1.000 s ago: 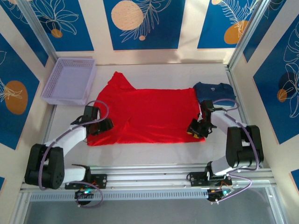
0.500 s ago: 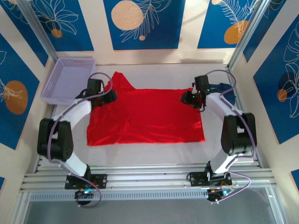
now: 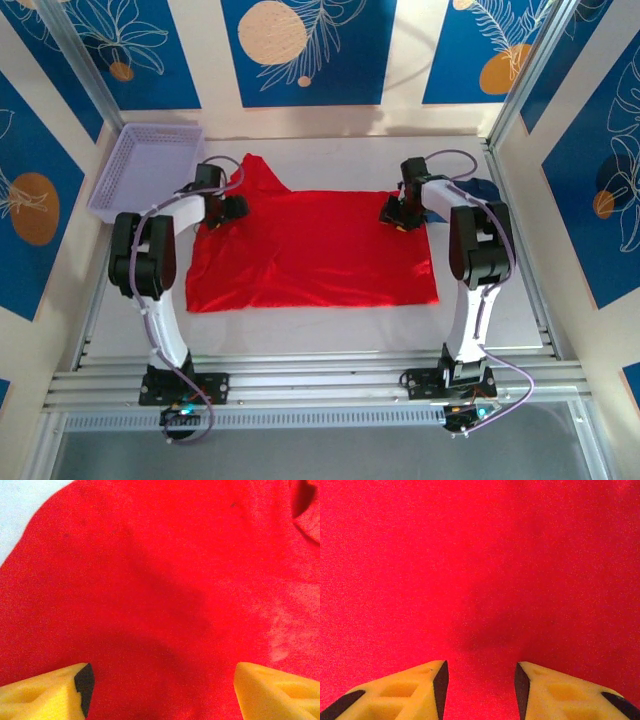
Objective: Fold the inside-out t-shirt
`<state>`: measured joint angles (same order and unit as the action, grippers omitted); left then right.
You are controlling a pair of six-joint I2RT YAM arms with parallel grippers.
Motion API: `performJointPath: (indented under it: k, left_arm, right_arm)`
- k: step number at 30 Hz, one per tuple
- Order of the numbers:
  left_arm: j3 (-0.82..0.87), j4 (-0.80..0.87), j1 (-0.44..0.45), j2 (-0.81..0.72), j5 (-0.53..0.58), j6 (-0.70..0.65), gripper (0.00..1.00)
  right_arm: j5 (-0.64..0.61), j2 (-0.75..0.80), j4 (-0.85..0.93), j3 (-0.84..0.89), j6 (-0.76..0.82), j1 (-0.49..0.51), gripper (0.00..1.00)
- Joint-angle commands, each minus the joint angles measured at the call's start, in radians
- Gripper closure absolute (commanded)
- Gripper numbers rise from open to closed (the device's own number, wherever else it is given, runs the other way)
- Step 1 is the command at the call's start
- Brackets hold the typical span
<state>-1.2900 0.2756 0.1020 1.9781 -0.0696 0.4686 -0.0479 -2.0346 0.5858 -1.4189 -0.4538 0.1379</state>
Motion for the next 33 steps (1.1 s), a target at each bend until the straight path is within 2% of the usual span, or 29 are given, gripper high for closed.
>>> performJointPath:
  k: [1,9,15,23,28,33]
  left_arm:
    - [0.060,0.005,-0.011,-0.022,0.016,-0.023,0.26]
    - [0.190,-0.023,-0.061,-0.084,0.017,-0.015,0.26]
    - [0.219,-0.014,-0.067,-0.124,0.003,-0.013,0.26]
    - [0.080,0.013,-0.067,-0.137,-0.019,-0.007,0.26]
    - [-0.054,0.040,-0.065,-0.077,-0.022,-0.002,0.26]
    - [-0.066,0.052,-0.061,-0.064,-0.067,0.007,0.26]
  right_arm:
    - [0.036,-0.025,0.080,-0.030,0.033,0.019,0.58]
    - [0.005,-0.030,0.119,-0.002,0.041,0.065,0.60]
    - [0.016,-0.005,0.131,0.025,0.031,0.085,0.61]
    - [-0.007,0.069,0.125,-0.022,0.040,0.075,0.60]
    - [-0.029,0.092,0.070,-0.062,0.043,0.057,0.58]
    - [-0.026,0.068,0.115,-0.103,0.063,0.035,0.58]
